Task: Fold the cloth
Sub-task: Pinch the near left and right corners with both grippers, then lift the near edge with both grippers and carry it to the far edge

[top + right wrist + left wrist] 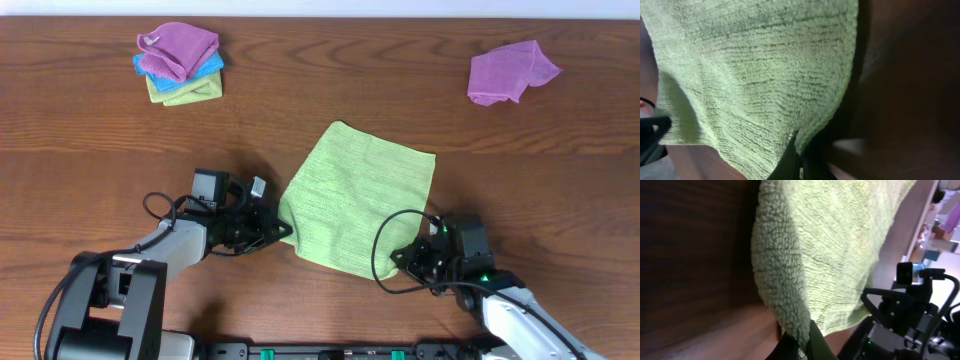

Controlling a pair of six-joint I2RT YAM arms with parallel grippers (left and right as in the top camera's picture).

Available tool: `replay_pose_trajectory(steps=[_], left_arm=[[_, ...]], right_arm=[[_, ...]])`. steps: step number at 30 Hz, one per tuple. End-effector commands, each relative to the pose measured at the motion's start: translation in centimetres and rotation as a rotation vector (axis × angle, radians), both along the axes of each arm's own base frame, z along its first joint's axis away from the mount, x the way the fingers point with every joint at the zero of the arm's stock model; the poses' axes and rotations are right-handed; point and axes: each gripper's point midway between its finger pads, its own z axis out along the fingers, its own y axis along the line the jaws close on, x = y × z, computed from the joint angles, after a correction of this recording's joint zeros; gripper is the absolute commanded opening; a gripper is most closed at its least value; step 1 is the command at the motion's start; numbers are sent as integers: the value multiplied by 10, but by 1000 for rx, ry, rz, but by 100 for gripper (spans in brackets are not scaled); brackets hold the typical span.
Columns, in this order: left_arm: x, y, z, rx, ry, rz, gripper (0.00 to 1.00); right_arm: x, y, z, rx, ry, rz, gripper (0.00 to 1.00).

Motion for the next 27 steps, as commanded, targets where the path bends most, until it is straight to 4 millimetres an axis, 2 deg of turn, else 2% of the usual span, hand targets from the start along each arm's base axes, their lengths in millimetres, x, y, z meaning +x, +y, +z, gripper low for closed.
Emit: replay_pose_trajectory(steps=[1,4,6,9,11,13,18,24,27], left_arm=[[7,-10,17,-85,16,-2,6],[28,-15,39,-120,-22,20,6],[52,-19,64,-134,-97,31,6],[86,-21,98,-134,-181,67,6],[115,-20,127,-113,-285,97,6],[133,-16,141,-79,-352,130,6],[163,-5,164,-2,-456,210,6],[190,8,170,81,-514,298,6],[213,8,183,80,-564,318,6]], right_arm=[[25,3,22,-35,-117,45,1],[52,10,54,-25,-219,64,1],[74,13,82,-27,-305,73,1],[103,8,114,-50,-394,43,1],[124,1,136,-62,-446,23,1],[139,-3,148,-74,-470,16,1],[174,-5,174,-93,-530,23,1],[221,-3,190,-119,-570,42,1],[245,-3,196,-126,-587,45,1]])
